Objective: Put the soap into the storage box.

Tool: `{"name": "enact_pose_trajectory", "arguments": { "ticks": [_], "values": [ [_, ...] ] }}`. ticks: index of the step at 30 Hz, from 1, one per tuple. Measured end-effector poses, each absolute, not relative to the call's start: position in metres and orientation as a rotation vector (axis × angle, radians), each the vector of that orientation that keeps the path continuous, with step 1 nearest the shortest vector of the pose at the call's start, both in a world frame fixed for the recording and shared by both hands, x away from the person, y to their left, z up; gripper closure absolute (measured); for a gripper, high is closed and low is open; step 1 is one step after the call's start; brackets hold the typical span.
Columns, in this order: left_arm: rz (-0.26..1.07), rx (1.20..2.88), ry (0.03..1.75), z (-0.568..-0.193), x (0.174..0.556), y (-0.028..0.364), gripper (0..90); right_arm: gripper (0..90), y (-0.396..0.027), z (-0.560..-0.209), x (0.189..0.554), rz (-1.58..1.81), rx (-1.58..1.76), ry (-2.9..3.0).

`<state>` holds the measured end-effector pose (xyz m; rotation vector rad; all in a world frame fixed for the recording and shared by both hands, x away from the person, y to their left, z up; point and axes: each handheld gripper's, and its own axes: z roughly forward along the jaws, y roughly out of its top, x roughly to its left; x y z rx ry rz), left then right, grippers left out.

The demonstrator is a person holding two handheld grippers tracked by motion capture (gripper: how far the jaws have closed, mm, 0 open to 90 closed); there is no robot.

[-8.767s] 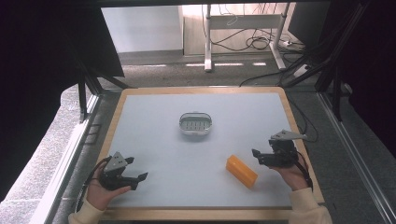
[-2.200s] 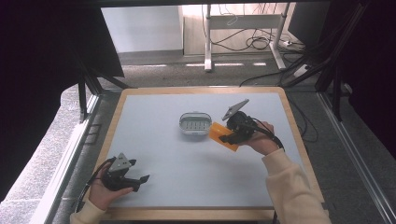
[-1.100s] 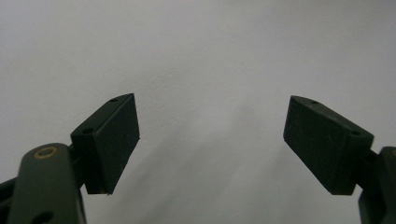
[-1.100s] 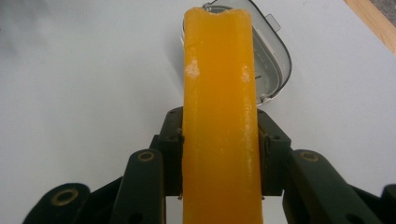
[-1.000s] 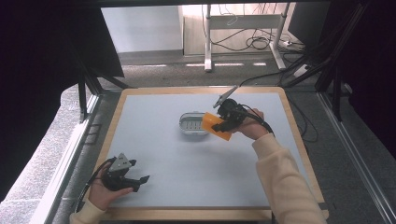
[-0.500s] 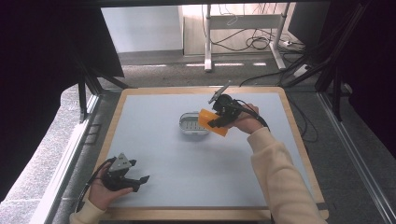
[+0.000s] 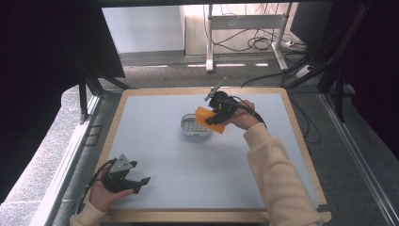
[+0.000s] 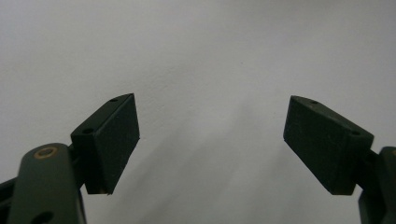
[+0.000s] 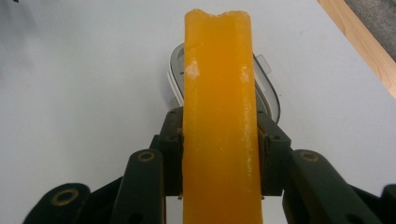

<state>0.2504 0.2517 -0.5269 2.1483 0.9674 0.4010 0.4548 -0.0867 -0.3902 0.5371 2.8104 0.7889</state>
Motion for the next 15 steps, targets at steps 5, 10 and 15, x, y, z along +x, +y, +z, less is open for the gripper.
{"name": "enact_pose_trajectory", "arguments": {
  "ticks": [5,10,15],
  "values": [
    [0.403,2.153,0.965,-0.527,0.25,0.252,18.4,61.9,-0.082,-0.391,0.46,0.804,0.529,2.815],
    [0.401,2.154,0.965,-0.527,0.251,0.252,18.4,61.9,-0.078,-0.391,0.465,0.808,0.514,2.82],
    [0.397,2.156,0.963,-0.527,0.251,0.253,18.5,62.0,-0.073,-0.396,0.469,0.802,0.504,2.83]
  ]
}}
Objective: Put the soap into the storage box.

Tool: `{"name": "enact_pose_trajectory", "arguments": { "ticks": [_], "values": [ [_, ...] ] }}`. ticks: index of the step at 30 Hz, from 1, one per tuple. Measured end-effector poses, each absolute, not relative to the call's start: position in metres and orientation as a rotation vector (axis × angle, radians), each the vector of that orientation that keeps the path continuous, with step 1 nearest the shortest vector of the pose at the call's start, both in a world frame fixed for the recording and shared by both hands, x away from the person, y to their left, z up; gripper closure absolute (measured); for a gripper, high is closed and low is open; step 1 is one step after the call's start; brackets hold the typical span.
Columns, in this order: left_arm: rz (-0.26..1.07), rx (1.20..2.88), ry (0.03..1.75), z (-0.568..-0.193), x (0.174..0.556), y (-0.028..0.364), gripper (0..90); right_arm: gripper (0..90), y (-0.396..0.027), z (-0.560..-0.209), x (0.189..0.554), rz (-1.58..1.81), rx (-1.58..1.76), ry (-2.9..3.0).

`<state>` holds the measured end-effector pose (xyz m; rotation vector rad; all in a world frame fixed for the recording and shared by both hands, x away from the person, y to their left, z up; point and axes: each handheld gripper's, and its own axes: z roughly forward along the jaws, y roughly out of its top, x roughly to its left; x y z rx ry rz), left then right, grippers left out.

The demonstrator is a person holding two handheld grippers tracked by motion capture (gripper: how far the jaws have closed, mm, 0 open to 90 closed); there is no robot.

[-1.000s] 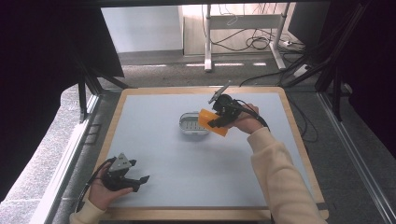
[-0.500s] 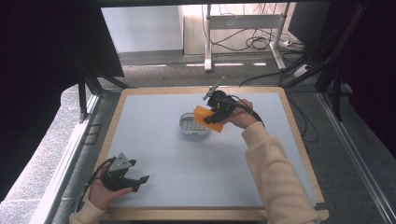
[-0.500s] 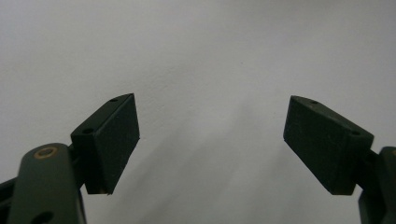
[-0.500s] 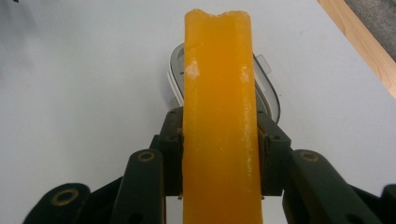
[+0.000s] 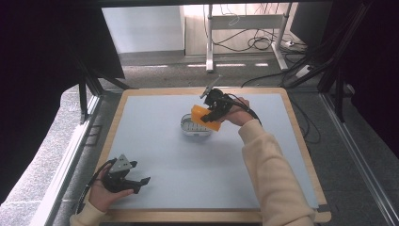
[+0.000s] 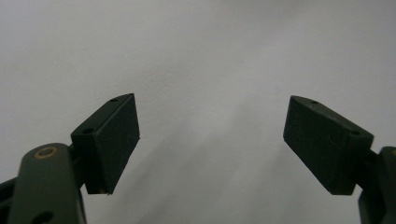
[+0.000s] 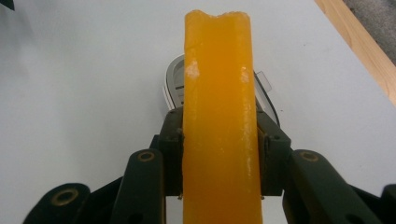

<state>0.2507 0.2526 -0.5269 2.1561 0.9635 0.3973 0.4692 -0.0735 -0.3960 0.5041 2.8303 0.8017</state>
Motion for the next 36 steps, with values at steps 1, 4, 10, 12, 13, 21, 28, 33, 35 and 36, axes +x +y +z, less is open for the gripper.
{"name": "enact_pose_trajectory", "arguments": {
  "ticks": [1,4,10,12,13,21,28,33,35,36],
  "values": [
    [0.397,2.157,0.963,-0.527,0.251,0.253,18.5,61.9,-0.072,-0.397,0.471,0.795,0.499,2.832],
    [0.398,2.156,0.961,-0.527,0.251,0.253,18.5,61.9,-0.069,-0.4,0.475,0.788,0.498,2.839],
    [0.397,2.166,0.954,-0.527,0.251,0.253,18.5,62.0,-0.063,-0.406,0.483,0.781,0.451,2.856],
    [0.394,2.167,0.953,-0.527,0.251,0.253,18.5,61.9,-0.062,-0.407,0.486,0.779,0.444,2.863],
    [0.394,2.167,0.953,-0.527,0.251,0.253,18.5,62.0,-0.061,-0.407,0.487,0.78,0.444,2.863],
    [0.392,2.167,0.952,-0.527,0.251,0.253,18.5,61.9,-0.055,-0.415,0.494,0.782,0.417,2.882],
    [0.392,2.167,0.952,-0.527,0.251,0.253,18.4,61.9,-0.048,-0.418,0.501,0.766,0.386,2.896],
    [0.386,2.165,0.954,-0.527,0.251,0.252,18.5,61.9,-0.044,-0.421,0.506,0.764,0.355,2.911],
    [0.386,2.169,0.954,-0.528,0.251,0.253,18.5,61.9,-0.041,-0.424,0.508,0.763,0.342,2.917],
    [0.386,2.169,0.954,-0.528,0.251,0.253,18.5,61.9,-0.04,-0.425,0.508,0.755,0.334,2.921]
  ]
}}
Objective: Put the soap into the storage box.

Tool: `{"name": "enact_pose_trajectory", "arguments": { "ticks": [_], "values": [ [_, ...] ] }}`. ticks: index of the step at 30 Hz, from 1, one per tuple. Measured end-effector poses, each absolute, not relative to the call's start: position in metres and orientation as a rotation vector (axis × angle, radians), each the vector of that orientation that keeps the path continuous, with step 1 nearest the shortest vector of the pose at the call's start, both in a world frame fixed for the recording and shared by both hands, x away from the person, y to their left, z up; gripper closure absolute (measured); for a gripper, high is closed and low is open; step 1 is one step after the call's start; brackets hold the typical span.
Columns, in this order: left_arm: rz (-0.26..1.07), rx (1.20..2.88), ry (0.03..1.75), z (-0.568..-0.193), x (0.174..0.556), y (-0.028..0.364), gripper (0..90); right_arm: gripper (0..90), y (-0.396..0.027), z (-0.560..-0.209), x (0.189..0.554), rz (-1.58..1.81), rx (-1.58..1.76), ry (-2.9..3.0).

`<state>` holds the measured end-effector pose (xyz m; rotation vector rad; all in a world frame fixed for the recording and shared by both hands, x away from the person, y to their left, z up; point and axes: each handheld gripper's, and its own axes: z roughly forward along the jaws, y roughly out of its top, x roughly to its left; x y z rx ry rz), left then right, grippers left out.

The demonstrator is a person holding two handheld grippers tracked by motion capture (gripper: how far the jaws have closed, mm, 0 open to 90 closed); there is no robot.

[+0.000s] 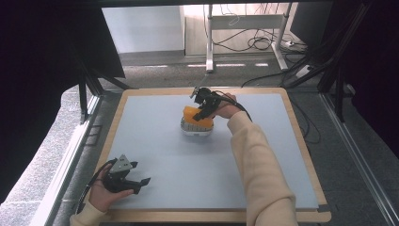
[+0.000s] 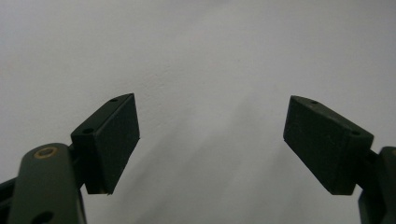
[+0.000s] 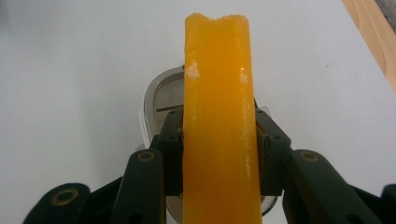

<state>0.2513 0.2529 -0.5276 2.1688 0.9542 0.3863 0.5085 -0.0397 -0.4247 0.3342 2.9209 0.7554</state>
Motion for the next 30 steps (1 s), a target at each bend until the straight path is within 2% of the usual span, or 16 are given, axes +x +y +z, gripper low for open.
{"name": "enact_pose_trajectory", "arguments": {
  "ticks": [22,30],
  "values": [
    [0.383,2.166,0.965,-0.529,0.252,0.252,18.5,61.1,-0.036,-0.445,0.52,0.762,0.28,2.965],
    [0.385,2.178,0.956,-0.529,0.252,0.252,18.5,35.6,-0.043,-0.433,0.514,0.862,0.37,2.83]
  ]
}}
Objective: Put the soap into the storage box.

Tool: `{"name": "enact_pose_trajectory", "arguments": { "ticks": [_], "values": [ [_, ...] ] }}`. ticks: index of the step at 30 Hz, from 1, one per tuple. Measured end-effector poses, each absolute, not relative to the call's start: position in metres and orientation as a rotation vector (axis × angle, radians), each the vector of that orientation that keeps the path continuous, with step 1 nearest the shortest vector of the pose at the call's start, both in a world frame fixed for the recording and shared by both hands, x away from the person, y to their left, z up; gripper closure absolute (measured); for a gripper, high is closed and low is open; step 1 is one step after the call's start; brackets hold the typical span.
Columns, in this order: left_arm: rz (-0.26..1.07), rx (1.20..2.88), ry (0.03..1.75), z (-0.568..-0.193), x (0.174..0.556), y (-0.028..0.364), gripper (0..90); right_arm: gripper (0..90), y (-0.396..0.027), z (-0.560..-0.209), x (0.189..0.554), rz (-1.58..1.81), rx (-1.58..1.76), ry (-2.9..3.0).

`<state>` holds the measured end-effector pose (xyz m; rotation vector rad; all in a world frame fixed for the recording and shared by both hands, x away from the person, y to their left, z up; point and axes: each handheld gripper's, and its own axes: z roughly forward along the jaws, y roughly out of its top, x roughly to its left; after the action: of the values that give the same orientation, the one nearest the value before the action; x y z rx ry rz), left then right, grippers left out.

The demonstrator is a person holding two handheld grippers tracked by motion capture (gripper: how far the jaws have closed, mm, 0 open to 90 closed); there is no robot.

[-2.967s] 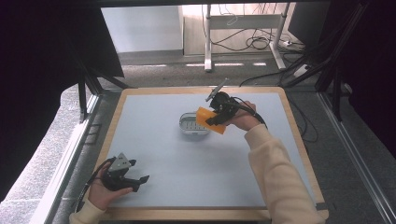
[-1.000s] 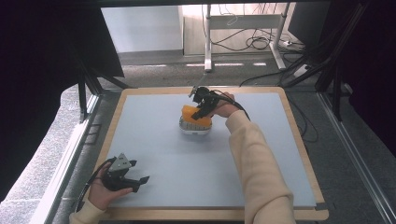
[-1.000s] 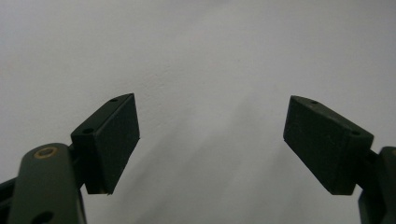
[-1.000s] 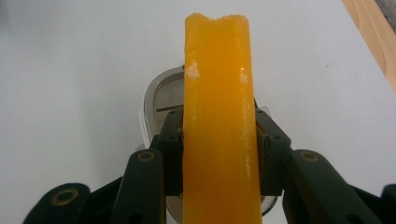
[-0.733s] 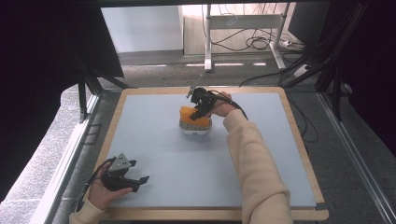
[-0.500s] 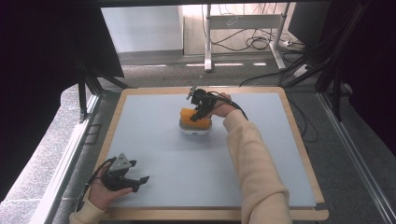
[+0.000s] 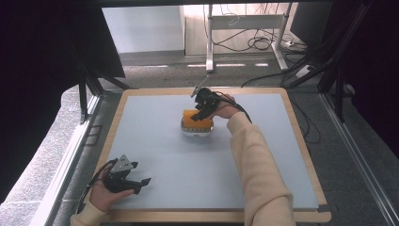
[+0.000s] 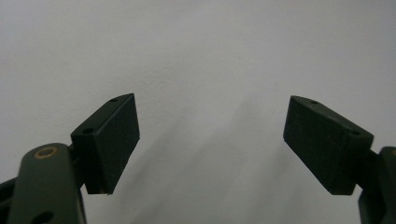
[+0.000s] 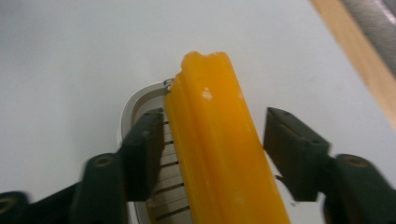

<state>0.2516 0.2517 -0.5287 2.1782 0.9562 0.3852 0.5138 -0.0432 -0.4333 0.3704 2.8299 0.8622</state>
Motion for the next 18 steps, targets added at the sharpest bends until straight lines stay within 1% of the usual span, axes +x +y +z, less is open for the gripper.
{"name": "enact_pose_trajectory", "arguments": {
  "ticks": [3,8,18],
  "values": [
    [0.385,2.179,0.955,-0.529,0.251,0.251,18.5,31.4,-0.046,-0.433,0.509,0.93,0.445,2.759],
    [0.383,2.178,0.958,-0.529,0.252,0.251,18.4,27.9,-0.05,-0.431,0.504,0.965,0.502,2.721],
    [0.382,2.165,0.963,-0.529,0.251,0.252,18.5,27.2,-0.071,-0.424,0.485,1.007,0.636,2.632]
  ]
}}
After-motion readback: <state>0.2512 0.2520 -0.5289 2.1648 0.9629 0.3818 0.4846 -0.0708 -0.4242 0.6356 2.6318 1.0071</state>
